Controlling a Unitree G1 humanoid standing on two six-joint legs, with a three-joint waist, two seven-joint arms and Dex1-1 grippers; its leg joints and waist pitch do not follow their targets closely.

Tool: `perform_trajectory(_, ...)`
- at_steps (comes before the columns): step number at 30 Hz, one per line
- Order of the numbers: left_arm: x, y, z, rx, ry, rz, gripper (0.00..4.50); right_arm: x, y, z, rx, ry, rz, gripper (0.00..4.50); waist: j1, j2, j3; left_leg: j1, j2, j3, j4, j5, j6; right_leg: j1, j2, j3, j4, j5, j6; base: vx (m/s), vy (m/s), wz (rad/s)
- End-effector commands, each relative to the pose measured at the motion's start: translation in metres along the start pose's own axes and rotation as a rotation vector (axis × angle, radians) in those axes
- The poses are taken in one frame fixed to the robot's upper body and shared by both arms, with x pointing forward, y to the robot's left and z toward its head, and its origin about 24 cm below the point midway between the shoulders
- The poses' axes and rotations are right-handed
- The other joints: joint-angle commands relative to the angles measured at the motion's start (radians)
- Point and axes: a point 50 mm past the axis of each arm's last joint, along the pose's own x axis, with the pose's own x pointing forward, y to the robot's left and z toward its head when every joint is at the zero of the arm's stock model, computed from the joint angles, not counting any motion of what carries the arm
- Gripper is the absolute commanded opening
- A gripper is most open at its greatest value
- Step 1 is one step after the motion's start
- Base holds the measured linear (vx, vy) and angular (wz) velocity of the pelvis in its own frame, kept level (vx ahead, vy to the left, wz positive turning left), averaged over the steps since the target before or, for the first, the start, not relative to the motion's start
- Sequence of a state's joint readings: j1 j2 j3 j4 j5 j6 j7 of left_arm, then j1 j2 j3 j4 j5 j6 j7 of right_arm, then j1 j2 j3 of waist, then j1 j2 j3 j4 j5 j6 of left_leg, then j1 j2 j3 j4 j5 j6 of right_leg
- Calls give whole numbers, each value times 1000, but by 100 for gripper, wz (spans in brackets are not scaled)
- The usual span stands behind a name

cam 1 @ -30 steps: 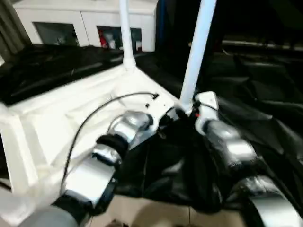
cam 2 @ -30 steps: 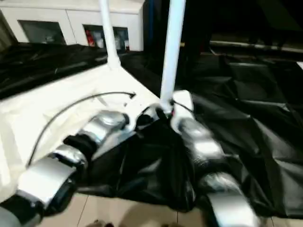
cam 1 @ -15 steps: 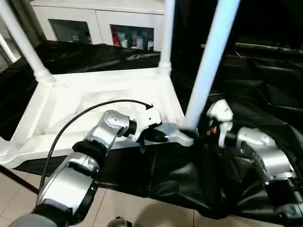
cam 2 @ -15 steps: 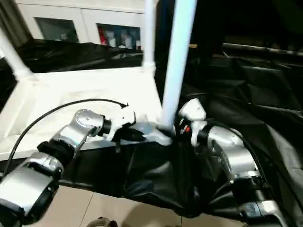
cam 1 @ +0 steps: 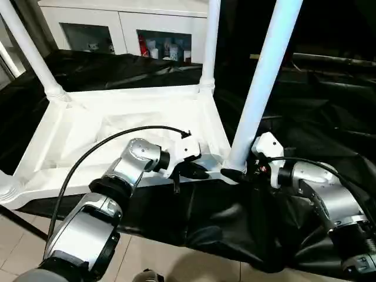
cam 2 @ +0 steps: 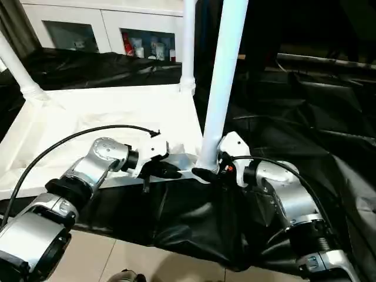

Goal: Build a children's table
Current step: Rotate leg to tighten

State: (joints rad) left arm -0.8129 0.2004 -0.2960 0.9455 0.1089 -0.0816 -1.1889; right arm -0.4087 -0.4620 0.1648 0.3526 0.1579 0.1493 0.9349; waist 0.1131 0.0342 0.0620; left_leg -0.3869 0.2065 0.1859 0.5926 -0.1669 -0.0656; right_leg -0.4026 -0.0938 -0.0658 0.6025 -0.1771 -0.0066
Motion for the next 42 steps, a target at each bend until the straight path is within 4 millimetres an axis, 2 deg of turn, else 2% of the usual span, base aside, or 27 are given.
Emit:
perform_trajectory(1,0,-1,9,34,-28,-18,0,1,-1,1,-1,5,2,325,-4,-16,-78,18,23,-5,-66,-192,72,52,-51,35,-66,-163,-236,0,0,0)
perform_trajectory(3,0,-1,8,32,-27,-17,0,2,-1,1,2,4,3,318,-4,-16,-78,18,24,-6,-66,-189,73,52,-51,35,-65,-158,-237,0,0,0)
perform_trajectory(5,0,0,8,30,-27,-15,0,2,-1,0,0,5,2,288,-4,-15,-79,17,23,-5,-65,-181,76,52,-50,35,-63,-141,-240,0,0,0)
perform_trajectory(7,-1,-1,8,28,-27,-14,0,3,-1,-1,0,4,0,282,-4,-16,-79,17,22,-5,-64,-179,77,53,-50,35,-63,-136,-241,0,0,0)
perform_trajectory(8,-1,-1,8,27,-27,-15,0,4,0,-1,1,1,-1,275,-4,-12,-79,17,22,-5,-64,-183,76,53,-51,34,-63,-141,-241,0,0,0)
perform_trajectory(15,-3,-1,7,23,-22,-17,0,5,2,-3,13,-5,5,258,-7,-14,-79,18,22,-5,-64,-189,72,53,-49,35,-63,-144,-242,0,0,0)
perform_trajectory(19,-2,1,7,1,-29,17,0,7,-2,-12,100,11,-75,249,-9,-13,-78,19,21,-5,-65,-197,68,52,-48,34,-65,-156,-243,0,0,0)
perform_trajectory(20,0,4,8,-10,-25,65,0,9,-4,-18,128,27,-127,247,-12,-14,-77,20,21,-5,-67,-211,62,51,-49,34,-67,-178,-240,0,0,0)
perform_trajectory(22,11,16,12,-87,-16,257,0,19,-8,-34,259,52,-314,246,-21,-9,-73,22,18,-5,-68,-247,38,46,-49,34,-72,-230,-234,0,0,0)
perform_trajectory(23,15,21,15,-120,-11,341,0,25,-8,-39,323,65,-398,245,-27,-10,-71,29,16,-6,-69,-279,18,40,-48,33,-80,-294,-221,0,0,0)
perform_trajectory(24,19,23,17,-158,-15,395,0,29,-10,-41,364,73,-467,244,-31,-12,-71,28,14,-11,-72,-297,6,44,-49,31,-84,-347,-200,0,0,0)
perform_trajectory(25,21,25,18,-182,-18,425,0,32,-11,-42,387,78,-508,242,-33,-13,-70,26,12,-10,-71,-296,4,44,-49,32,-86,-359,-191,0,0,0)
perform_trajectory(26,25,27,22,-216,-23,485,0,38,-12,-43,417,89,-572,236,-35,-8,-71,30,15,-12,-73,-302,-3,41,-49,31,-88,-372,-184,0,0,0)
perform_trajectory(28,31,30,27,-249,-25,552,0,47,-13,-41,449,105,-645,223,-43,-9,-70,26,12,-14,-75,-311,-9,42,-48,29,-91,-373,-177,0,0,0)
perform_trajectory(30,36,31,33,-276,-34,602,0,57,-15,-37,490,118,-710,220,-51,-14,-72,25,7,-11,-72,-307,2,42,-46,29,-93,-353,-178,0,0,0)
perform_trajectory(32,40,32,39,-302,-44,638,0,66,-17,-30,502,126,-758,220,-53,-12,-73,24,5,-10,-69,-287,14,41,-47,30,-94,-344,-182,0,0,0)
perform_trajectory(33,42,32,41,-298,-45,638,0,69,-18,-26,488,123,-756,220,-52,-17,-74,19,6,-10,-69,-272,21,44,-47,29,-93,-327,-182,0,0,0)
perform_trajectory(34,42,32,41,-293,-44,634,0,72,-18,-22,464,119,-746,220,-51,-15,-76,19,6,-11,-69,-263,23,45,-48,29,-90,-314,-185,0,0,0)
perform_trajectory(38,40,33,38,-289,-21,634,0,77,-21,-14,433,95,-745,220,-50,-20,-78,13,7,-11,-68,-223,43,51,-49,28,-81,-246,-198,0,0,0)
perform_trajectory(40,39,33,35,-290,-8,634,0,77,-23,-11,436,61,-744,220,-48,-22,-77,14,8,-9,-67,-217,52,50,-49,29,-80,-230,-205,0,0,0)
perform_trajectory(41,38,33,34,-289,-3,634,0,76,-24,-10,431,49,-743,269,-47,-20,-77,15,9,-9,-67,-211,56,50,-49,29,-78,-219,-211,0,0,0)
perform_trajectory(42,37,33,33,-289,-1,627,0,75,-26,-7,414,24,-737,269,-48,-19,-77,14,10,-9,-67,-213,60,51,-49,28,-78,-214,-215,0,0,0)
